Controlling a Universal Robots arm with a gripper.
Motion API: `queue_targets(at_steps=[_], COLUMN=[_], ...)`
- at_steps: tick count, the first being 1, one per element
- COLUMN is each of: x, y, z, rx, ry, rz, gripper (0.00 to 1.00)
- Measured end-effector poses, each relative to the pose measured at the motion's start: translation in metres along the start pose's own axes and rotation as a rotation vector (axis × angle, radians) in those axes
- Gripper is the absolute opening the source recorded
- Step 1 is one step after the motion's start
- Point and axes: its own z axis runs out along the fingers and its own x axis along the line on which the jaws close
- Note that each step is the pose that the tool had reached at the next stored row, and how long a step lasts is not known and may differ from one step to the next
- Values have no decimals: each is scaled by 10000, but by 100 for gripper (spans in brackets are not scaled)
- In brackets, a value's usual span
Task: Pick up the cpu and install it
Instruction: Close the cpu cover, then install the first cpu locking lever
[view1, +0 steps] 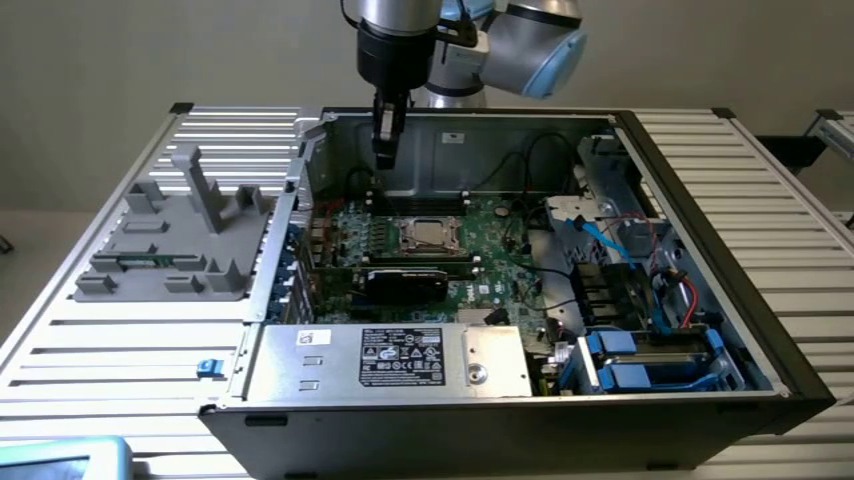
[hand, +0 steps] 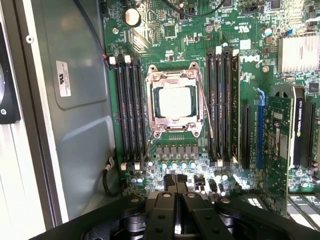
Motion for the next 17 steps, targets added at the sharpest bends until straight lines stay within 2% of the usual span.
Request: queue_targets(at_steps=[12,17], x=[0,-6], y=[-2,-65], z=[0,20], rx=[-3,-64], ry=[1,18], rz=[16,111], gripper=[11,11])
